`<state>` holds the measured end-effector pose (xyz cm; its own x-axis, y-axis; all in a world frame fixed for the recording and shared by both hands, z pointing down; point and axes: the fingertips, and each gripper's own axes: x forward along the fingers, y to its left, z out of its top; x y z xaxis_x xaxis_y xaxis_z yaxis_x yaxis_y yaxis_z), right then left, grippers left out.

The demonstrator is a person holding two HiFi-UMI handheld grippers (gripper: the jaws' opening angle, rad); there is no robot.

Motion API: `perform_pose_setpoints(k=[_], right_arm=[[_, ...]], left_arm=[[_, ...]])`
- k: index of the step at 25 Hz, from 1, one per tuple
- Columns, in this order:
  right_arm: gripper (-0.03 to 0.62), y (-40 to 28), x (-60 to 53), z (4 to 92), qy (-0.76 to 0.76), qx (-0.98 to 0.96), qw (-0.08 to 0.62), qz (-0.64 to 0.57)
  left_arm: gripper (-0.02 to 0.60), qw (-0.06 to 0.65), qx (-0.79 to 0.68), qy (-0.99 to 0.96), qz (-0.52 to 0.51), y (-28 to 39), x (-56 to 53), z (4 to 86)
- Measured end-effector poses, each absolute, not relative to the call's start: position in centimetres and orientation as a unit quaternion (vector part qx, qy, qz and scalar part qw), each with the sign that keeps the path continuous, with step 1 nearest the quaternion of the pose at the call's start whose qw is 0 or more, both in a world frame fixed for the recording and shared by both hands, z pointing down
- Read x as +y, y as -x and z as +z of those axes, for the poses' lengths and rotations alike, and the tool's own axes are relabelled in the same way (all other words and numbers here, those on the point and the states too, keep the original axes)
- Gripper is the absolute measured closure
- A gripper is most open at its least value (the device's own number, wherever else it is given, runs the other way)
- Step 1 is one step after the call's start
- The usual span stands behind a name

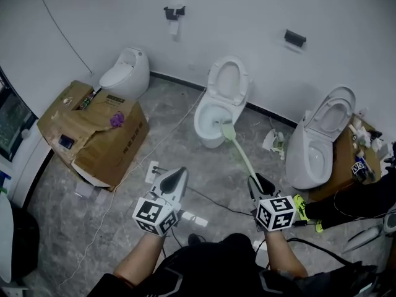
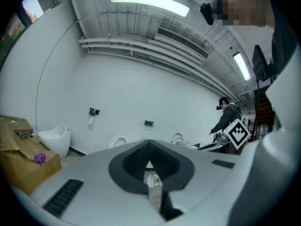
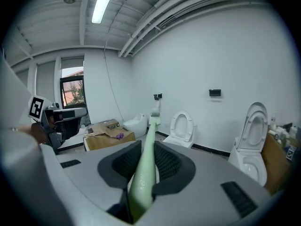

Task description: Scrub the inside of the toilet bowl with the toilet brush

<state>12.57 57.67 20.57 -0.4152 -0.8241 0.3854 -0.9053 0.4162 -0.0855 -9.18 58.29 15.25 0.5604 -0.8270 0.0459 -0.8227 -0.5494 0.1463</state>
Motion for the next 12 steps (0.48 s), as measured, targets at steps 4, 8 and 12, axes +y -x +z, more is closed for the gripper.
perform_pose_setpoints(k=[4, 8, 12], right_arm=[[0.502, -11.5, 57.0, 20.7, -0.526, -0.826, 0.143, 0.147], [0.502, -11.2, 55.3, 20.7, -0.520, -0.828, 0.150, 0.144], [0.502, -10.9, 52.1, 21.3, -0.516, -0.831, 0.144, 0.150]], left_arm=[[0.574, 0.079, -0.462, -0.883, -0.018, 10.3, 57.6, 15.7], [0.572, 0.087, -0.464, -0.881, -0.023, 10.4, 56.1, 16.0], [0.574, 0.087, -0.466, -0.880, -0.017, 10.2, 53.6, 16.1]])
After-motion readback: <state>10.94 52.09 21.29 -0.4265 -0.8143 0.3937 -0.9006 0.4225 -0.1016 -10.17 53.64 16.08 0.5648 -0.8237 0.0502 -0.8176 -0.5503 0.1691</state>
